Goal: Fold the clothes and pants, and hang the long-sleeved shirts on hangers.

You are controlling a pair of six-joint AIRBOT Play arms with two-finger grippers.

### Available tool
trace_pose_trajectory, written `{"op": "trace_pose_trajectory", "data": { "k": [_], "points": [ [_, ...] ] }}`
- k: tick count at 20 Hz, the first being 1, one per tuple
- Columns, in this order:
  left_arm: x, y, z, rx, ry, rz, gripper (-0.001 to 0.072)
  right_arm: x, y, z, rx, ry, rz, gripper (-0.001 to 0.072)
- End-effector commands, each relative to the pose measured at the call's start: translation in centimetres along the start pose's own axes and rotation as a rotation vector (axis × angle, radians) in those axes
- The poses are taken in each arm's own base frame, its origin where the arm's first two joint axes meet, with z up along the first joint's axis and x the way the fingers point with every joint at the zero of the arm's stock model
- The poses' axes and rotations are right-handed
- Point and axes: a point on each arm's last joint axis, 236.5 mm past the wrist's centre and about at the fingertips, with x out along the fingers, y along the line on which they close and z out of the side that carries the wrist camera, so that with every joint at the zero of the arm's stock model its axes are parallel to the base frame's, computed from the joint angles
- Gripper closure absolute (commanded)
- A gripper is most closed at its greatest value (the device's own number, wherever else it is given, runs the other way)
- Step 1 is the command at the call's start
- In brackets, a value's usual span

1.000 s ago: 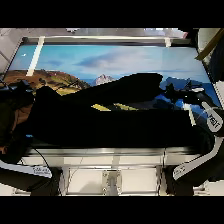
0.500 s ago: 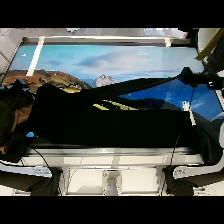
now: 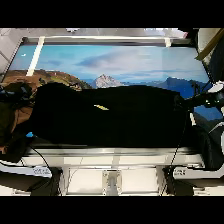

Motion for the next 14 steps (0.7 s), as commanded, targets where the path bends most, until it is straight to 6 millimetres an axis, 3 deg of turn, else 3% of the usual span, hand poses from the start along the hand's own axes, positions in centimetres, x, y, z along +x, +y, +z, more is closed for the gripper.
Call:
{"op": "trace_pose_trajectory", "data": {
  "k": [1, 3, 5, 10, 14],
  "points": [
    [0.2, -1.4, -0.4, -0.017, 0.015, -0.035, 0.0692, -0.4, 0.3, 0.9, 0.018, -0.047, 0.004, 0.0316],
    [0.4, -2.7, -0.3, -0.015, 0.011, -0.064, 0.0692, -2.4, 1.1, 3.3, 0.002, -0.124, -0.004, 0.0316],
    [0.7, -3.7, -0.6, 0.011, 0.019, -0.073, 0.0692, -3.0, 1.3, 4.0, -0.003, -0.144, -0.008, 0.0316],
    [1.0, -4.9, -1.0, 0.035, 0.030, -0.081, 0.0692, -3.1, -3.9, 3.2, 0.120, -0.162, -0.067, 0.0302],
    [0.9, -5.0, -0.9, 0.036, 0.026, -0.081, 0.0692, -2.9, -8.0, -0.1, 0.297, -0.163, 0.049, 0.0302]
  ]
}}
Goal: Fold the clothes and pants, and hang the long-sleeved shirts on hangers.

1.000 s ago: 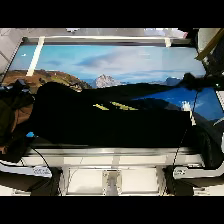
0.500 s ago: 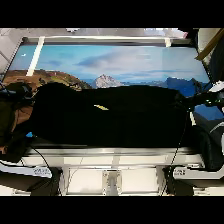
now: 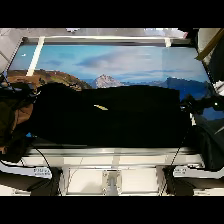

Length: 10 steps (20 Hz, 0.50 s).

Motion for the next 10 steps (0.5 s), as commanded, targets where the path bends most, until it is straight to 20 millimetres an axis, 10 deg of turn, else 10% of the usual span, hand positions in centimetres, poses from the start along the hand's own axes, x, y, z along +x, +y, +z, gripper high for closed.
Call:
{"op": "trace_pose_trajectory", "data": {
  "k": [1, 10],
  "points": [
    [0.0, -0.3, 0.0, 0.003, 0.000, -0.004, 0.0692, 0.2, -3.1, -1.5, 0.088, -0.011, 0.067, 0.0303],
    [0.1, -0.4, -0.1, 0.005, 0.001, -0.005, 0.0691, 3.7, -6.9, -0.1, 0.084, -0.067, 0.004, 0.0304]
  ]
}}
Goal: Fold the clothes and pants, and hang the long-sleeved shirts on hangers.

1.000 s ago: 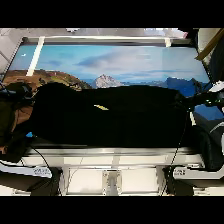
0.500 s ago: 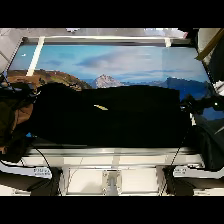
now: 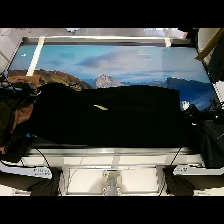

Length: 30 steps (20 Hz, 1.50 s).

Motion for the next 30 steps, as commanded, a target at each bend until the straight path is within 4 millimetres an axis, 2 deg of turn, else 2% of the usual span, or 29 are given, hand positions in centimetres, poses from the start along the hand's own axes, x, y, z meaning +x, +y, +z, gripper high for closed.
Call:
{"op": "trace_pose_trajectory", "data": {
  "k": [1, 5, 11, 13, 15, 16, 17, 18, 20, 23, 25, 30],
  "points": [
    [0.0, 0.0, 0.0, 0.000, 0.000, 0.000, 0.0691, 1.7, -1.0, -0.2, 0.013, 0.018, 0.008, 0.0304],
    [0.0, -0.1, 0.0, -0.002, -0.001, -0.003, 0.0692, 1.9, 0.8, -0.2, -0.015, 0.021, 0.093, 0.0304],
    [0.0, -0.1, 0.0, -0.001, -0.001, -0.003, 0.0691, 1.6, 2.1, -2.6, -0.066, 0.120, 0.150, 0.0306],
    [0.0, -0.1, 0.0, -0.002, 0.000, -0.003, 0.0691, 1.4, 2.4, -3.0, -0.070, 0.139, 0.161, 0.0392],
    [0.0, -0.1, -0.1, -0.001, 0.004, -0.004, 0.0692, 1.1, 2.7, -3.1, -0.078, 0.148, 0.170, 0.0440],
    [0.0, -0.1, -0.1, -0.002, 0.004, -0.004, 0.0691, 0.8, 3.0, -3.1, -0.086, 0.155, 0.178, 0.0559],
    [0.0, -0.1, -0.2, -0.002, 0.006, -0.004, 0.0692, 0.4, 3.3, -2.9, -0.097, 0.161, 0.187, 0.0603],
    [0.0, -0.1, -0.2, -0.001, 0.007, -0.005, 0.0692, -0.2, 3.7, -2.5, -0.112, 0.160, 0.193, 0.0617],
    [0.0, -0.2, -0.2, -0.001, 0.009, -0.005, 0.0691, -1.2, 4.3, -0.9, -0.142, 0.126, 0.190, 0.0700],
    [0.0, -0.2, -0.3, -0.002, 0.010, -0.006, 0.0691, -2.3, 5.4, 1.5, -0.153, 0.060, 0.206, 0.0705],
    [0.0, -0.2, -0.2, -0.002, 0.009, -0.005, 0.0691, -3.4, 7.7, 3.8, -0.131, -0.027, 0.287, 0.0705],
    [0.0, -0.1, 0.1, -0.002, -0.003, -0.003, 0.0691, -6.3, 14.5, 11.6, -0.134, -0.322, 0.396, 0.0707]
  ]
}}
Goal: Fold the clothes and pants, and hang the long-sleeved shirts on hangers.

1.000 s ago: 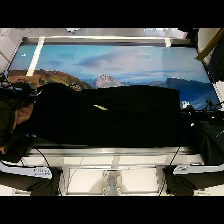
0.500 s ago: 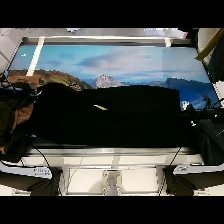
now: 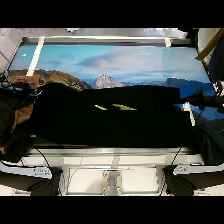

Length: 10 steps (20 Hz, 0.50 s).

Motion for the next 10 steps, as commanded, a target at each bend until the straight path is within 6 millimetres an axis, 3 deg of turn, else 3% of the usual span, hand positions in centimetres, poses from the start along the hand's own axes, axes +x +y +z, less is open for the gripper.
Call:
{"op": "trace_pose_trajectory", "data": {
  "k": [1, 3, 6, 8, 10],
  "points": [
    [0.0, 0.0, 0.2, 0.001, -0.007, 0.002, 0.0691, 0.0, 5.0, 6.8, -0.046, -0.224, 0.056, 0.0706],
    [0.0, 0.0, 0.2, 0.001, -0.008, 0.002, 0.0691, -0.9, 8.5, 10.9, -0.090, -0.365, 0.071, 0.0707],
    [0.0, 0.2, 0.9, 0.001, -0.039, 0.008, 0.0691, -4.2, 12.8, 16.7, -0.107, -0.580, 0.072, 0.0708],
    [-0.1, 0.2, 1.4, 0.000, -0.059, 0.011, 0.0692, -5.8, 15.4, 18.8, -0.141, -0.668, 0.084, 0.0709],
    [-0.1, 0.3, 1.4, 0.000, -0.061, 0.012, 0.0691, -6.3, 16.4, 20.0, -0.147, -0.742, 0.074, 0.0709]
  ]
}}
